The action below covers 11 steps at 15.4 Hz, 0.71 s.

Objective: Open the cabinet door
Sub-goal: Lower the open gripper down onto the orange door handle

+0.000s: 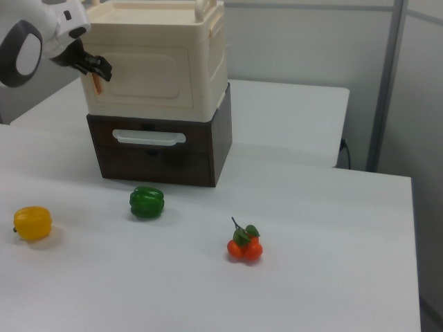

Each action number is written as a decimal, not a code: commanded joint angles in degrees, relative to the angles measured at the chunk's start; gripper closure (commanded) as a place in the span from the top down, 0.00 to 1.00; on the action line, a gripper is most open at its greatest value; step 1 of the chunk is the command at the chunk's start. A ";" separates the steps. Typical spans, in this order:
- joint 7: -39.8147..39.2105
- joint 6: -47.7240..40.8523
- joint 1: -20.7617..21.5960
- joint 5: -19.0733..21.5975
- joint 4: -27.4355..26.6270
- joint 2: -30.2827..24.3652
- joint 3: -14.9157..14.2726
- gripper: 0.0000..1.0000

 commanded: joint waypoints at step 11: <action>-1.72 12.45 1.08 -0.62 2.11 5.45 3.10 0.52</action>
